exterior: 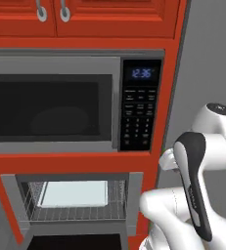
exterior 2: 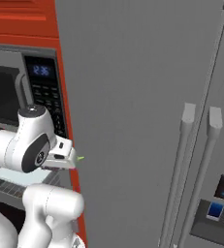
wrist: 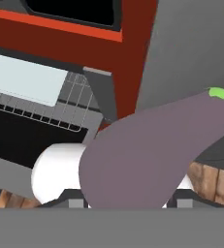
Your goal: Place the eggplant on the top rack of the oven.
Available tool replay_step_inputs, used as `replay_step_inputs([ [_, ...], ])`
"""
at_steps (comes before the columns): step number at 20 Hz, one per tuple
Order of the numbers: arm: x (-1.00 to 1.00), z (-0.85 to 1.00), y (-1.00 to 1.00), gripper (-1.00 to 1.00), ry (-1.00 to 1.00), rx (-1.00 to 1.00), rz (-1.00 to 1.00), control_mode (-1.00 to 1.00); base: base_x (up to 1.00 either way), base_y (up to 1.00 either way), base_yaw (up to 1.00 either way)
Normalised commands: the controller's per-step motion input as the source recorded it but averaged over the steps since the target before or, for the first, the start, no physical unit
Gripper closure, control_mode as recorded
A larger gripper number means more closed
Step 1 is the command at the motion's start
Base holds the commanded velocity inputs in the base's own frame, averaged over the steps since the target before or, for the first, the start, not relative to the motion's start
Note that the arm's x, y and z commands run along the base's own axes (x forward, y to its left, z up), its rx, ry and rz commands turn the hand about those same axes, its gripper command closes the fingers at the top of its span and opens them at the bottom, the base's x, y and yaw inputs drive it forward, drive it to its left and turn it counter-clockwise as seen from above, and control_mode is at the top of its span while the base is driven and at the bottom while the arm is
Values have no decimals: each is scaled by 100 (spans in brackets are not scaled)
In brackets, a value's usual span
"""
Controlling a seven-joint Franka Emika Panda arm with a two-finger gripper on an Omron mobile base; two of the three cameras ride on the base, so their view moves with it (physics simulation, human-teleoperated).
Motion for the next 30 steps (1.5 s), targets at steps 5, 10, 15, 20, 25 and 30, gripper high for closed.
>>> replay_step_inputs([
  [5, 0, 0, 0, 100, 0, 0, 0, 100, 60, 67, 27],
  [10, 0, 0, 0, 100, 0, 0, 0, -100, 15, 26, 5],
  [15, 6, -23, 66, 100, -13, -3, -11, -100, 0, 0, 0],
  [20, 17, -29, 100, 100, -29, -9, -24, -100, 0, 0, 0],
  [25, 25, -79, 100, 100, -13, -9, -14, -100, 0, 0, 0],
  [30, 16, -90, 100, 100, -11, -10, -6, -100, 0, 0, 0],
])
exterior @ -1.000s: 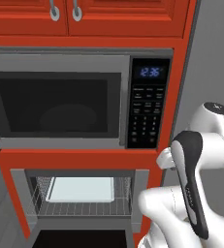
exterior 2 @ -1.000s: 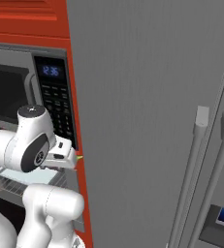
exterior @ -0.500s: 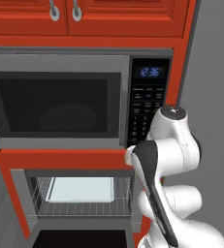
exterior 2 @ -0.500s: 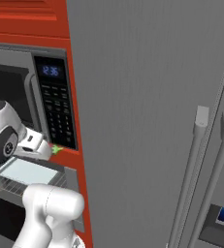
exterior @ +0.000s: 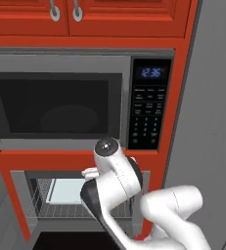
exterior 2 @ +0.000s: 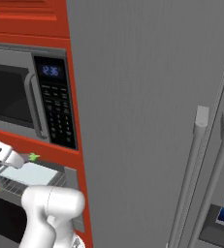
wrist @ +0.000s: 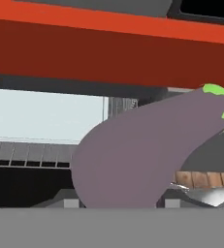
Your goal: Place the eggplant on the top rack of the oven.
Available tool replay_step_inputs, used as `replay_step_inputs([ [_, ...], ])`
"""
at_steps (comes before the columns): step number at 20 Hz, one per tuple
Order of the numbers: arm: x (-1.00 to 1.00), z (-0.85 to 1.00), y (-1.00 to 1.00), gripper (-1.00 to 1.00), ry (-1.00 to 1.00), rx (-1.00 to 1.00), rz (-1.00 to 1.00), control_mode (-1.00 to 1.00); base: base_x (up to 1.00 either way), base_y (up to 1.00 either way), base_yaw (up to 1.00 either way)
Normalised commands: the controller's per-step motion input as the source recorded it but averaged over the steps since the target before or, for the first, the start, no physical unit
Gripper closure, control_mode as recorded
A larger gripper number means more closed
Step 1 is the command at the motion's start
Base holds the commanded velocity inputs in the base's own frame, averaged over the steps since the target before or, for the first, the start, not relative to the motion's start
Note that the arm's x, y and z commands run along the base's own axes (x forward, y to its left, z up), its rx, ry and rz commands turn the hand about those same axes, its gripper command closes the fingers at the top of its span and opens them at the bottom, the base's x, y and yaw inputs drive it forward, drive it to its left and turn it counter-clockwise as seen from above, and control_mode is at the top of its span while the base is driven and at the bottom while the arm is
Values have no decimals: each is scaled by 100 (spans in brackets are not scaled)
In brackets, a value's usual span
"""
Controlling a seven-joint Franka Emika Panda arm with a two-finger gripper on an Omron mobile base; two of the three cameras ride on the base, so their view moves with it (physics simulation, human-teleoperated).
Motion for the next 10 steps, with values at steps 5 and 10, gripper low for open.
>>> replay_step_inputs([
  [5, 35, -97, 100, 100, -18, -8, -3, -100, 0, 0, 0],
  [10, 39, -86, 100, 100, -5, -15, -4, -100, 0, 0, 0],
])
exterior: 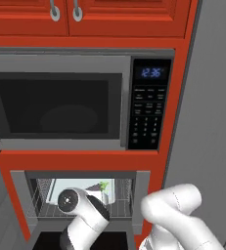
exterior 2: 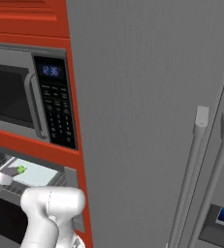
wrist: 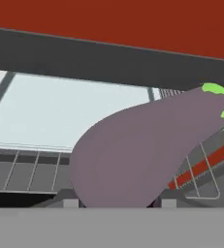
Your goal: Place the eggplant on the top rack of the oven.
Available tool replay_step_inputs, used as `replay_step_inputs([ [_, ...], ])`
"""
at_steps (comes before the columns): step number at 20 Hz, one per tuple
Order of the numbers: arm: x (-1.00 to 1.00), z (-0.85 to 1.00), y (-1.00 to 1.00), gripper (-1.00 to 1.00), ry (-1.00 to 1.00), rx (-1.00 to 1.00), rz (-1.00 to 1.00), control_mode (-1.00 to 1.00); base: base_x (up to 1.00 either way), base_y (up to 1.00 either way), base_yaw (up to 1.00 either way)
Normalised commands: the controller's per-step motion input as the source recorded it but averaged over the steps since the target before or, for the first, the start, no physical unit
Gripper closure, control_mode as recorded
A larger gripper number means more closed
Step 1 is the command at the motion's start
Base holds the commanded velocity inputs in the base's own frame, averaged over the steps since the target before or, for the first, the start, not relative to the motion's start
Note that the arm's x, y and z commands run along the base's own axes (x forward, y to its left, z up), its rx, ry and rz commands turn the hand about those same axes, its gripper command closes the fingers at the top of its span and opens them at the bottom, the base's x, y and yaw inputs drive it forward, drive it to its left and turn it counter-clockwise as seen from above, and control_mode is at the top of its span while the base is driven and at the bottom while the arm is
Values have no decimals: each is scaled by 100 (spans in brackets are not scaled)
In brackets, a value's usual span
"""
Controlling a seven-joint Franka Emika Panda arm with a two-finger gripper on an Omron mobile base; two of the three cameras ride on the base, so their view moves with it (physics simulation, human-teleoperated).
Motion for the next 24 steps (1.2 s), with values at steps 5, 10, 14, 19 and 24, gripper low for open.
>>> replay_step_inputs([
  [5, 54, -43, 100, 100, -1, -19, -2, -100, 0, 0, 0],
  [10, 54, -20, 61, 100, 0, -3, -7, -100, 0, 0, 0],
  [14, 45, -51, 34, 100, 0, 0, -12, -100, 0, 0, 0],
  [19, 29, -57, 17, 100, -4, 0, -11, -100, 0, 0, 0],
  [24, 3, -4, -9, 100, -4, 1, -3, -100, 0, 0, 0],
])
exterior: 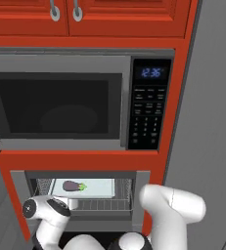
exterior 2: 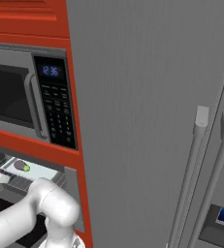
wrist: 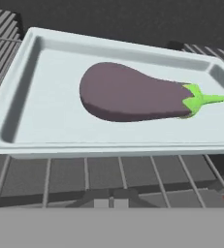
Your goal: Place the eggplant on the top rack of the oven.
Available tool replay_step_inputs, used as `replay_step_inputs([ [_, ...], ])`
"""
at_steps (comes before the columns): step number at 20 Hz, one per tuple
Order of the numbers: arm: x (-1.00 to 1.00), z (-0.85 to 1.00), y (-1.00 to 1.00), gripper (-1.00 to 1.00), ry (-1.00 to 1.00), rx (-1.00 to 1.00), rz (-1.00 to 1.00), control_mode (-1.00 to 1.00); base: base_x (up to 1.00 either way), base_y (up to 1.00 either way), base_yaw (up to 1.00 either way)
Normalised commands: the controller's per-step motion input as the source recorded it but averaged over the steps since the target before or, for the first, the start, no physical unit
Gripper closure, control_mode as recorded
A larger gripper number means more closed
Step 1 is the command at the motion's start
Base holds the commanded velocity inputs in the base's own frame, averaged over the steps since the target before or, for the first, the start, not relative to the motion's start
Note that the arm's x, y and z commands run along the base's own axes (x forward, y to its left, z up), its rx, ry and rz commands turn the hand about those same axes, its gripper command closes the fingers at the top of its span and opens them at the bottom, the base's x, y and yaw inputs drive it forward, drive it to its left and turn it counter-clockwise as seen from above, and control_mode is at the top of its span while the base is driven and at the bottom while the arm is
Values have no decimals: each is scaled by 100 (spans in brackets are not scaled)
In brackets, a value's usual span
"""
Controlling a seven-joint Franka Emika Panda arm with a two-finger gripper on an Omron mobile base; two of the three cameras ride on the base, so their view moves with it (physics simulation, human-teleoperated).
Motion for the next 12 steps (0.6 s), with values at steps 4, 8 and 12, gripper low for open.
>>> replay_step_inputs([
  [4, -11, 0, -4, 100, -5, 0, 0, -100, 0, 0, 0],
  [8, -53, 4, -6, 100, -3, 0, 0, -100, 0, 0, 0],
  [12, -56, 29, -14, -100, -1, 0, 0, -100, 0, 0, 0],
])
